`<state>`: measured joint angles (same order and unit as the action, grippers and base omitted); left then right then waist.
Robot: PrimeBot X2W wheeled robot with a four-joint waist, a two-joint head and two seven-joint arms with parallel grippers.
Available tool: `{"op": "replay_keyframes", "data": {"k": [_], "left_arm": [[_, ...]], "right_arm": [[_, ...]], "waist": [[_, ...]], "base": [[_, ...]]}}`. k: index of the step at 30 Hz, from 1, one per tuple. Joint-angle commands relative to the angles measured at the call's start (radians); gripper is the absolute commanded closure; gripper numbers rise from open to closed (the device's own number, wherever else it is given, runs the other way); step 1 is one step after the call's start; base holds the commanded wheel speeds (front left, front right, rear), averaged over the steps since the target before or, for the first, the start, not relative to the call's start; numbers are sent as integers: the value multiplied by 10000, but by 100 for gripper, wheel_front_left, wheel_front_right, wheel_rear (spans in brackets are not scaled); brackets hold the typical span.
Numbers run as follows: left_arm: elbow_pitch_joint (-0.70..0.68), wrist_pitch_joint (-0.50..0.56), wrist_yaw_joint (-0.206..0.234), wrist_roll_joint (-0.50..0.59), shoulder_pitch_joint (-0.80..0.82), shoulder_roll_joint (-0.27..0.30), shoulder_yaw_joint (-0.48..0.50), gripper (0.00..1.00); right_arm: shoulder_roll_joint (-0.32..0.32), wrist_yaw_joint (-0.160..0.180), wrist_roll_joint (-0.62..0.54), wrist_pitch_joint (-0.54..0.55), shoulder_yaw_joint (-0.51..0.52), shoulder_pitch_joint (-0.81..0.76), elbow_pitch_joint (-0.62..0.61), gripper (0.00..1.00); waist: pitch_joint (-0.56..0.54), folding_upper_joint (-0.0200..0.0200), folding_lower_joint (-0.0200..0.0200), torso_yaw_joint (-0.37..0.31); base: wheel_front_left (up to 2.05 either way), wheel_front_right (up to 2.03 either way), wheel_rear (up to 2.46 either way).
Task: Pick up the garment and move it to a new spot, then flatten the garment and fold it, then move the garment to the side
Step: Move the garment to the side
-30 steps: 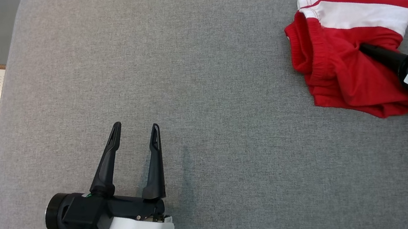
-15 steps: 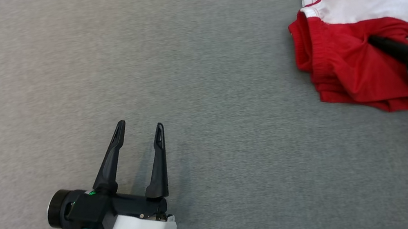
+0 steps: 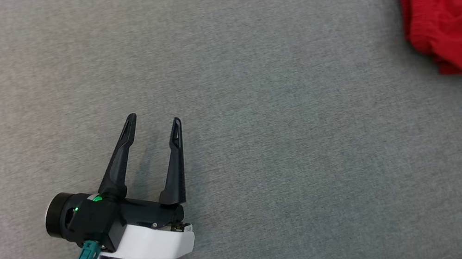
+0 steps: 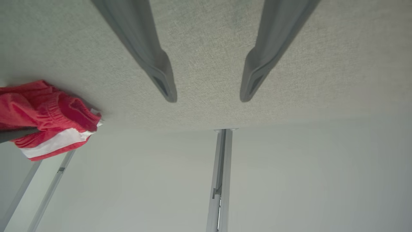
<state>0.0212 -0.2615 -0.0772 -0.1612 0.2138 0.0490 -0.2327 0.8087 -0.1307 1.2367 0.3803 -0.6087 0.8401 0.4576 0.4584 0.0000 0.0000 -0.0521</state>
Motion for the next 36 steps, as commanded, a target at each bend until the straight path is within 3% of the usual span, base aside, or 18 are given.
{"op": "replay_keyframes", "data": {"k": [1,8,20,27,36], "left_arm": [[52,-25,-43,2,175,41,79,0],[227,-25,-110,-107,225,39,307,0],[190,-25,-153,-156,19,39,405,0],[146,-25,-204,-148,31,39,394,0],[214,-25,-330,19,68,38,685,0]], "right_arm": [[488,0,-400,-112,-97,178,-242,100],[1718,1,-772,-429,93,171,-670,100],[3109,1,-1664,-750,436,-301,-176,100],[3201,1,-2479,-711,377,-387,109,100],[2866,1,-3696,-1116,519,-421,744,100]], "waist": [[139,0,0,-220],[159,0,0,-395],[93,0,0,-238],[202,0,0,-247],[648,0,0,-207]], "base": [[0,0,0],[0,0,0],[0,0,0],[0,0,0],[0,0,0]]}}
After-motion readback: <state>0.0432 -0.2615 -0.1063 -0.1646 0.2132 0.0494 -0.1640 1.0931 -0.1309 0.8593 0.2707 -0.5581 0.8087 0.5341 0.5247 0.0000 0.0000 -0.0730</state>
